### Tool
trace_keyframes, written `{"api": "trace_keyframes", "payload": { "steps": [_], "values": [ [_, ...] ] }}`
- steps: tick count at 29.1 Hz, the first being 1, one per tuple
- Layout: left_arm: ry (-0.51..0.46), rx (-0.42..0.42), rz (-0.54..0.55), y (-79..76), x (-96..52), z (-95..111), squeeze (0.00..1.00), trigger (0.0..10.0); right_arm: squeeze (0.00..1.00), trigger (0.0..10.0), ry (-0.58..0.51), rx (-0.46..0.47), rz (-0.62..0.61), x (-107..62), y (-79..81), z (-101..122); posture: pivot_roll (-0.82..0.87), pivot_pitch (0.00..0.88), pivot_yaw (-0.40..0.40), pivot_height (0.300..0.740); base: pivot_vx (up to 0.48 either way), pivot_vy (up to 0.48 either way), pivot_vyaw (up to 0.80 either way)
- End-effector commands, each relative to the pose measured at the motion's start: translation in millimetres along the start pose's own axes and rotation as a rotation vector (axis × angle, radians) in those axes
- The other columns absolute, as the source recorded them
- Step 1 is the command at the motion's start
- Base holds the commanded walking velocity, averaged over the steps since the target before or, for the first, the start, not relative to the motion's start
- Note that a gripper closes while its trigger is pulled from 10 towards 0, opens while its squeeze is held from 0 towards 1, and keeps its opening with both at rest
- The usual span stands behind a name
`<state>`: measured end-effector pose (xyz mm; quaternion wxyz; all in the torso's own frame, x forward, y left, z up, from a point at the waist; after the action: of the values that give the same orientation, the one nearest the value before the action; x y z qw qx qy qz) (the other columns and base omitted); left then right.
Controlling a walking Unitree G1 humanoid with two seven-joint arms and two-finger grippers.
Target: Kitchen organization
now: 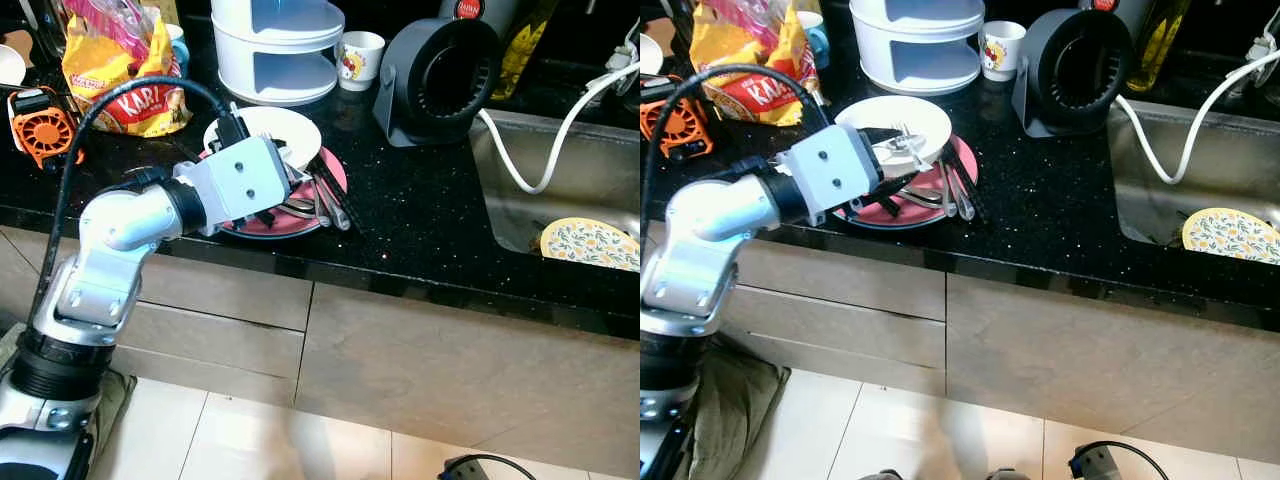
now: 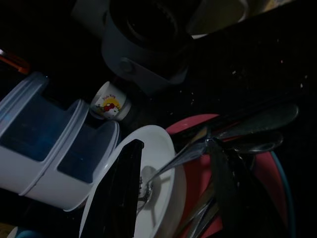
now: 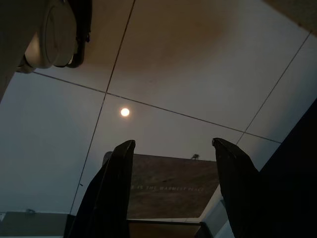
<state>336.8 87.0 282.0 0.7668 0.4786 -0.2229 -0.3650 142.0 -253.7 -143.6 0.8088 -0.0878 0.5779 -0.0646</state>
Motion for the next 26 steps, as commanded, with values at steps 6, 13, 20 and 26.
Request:
{"api": "trace_keyframes", "payload": {
  "steps": [6,13,20,26],
  "values": [
    [0.027,0.068,0.009,-3.0,14.1,-11,0.0,10.0,0.0,10.0,0.003,0.017,-0.003,-0.1,0.4,-4,0.04,0.117,-0.027,0.74,0.0,0.0,0.0],
    [0.054,0.11,0.035,-2.7,16.7,-25,0.0,10.0,0.0,10.0,0.011,0.03,-0.006,-0.4,-0.6,-11,0.02,0.126,-0.023,0.74,0.0,0.0,0.0],
    [0.043,0.123,0.043,-3.0,22.5,-27,0.0,10.0,0.0,10.0,0.018,0.045,-0.009,-0.8,-1.7,-16,0.0,0.133,-0.018,0.74,0.0,0.0,0.0],
    [0.005,0.145,0.071,-3.0,26.3,-25,0.0,10.0,0.0,10.0,0.018,0.055,-0.006,-1.0,-0.7,-18,0.0,0.137,-0.017,0.74,0.0,0.0,0.0]
  ]
}}
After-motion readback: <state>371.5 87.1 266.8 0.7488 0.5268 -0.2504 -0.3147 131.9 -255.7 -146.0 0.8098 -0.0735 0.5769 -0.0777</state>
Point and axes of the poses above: a point about 5 cm out from each wrist's last joint towards the gripper, its own x axis pointing out of the wrist towards the gripper, its own z axis along the axis of the wrist's last joint, y = z × x, the point moved 5 cm from there along x, pointing out of the wrist towards the gripper, and after that the axes turned 9 degrees about x, right-handed, at the moved point
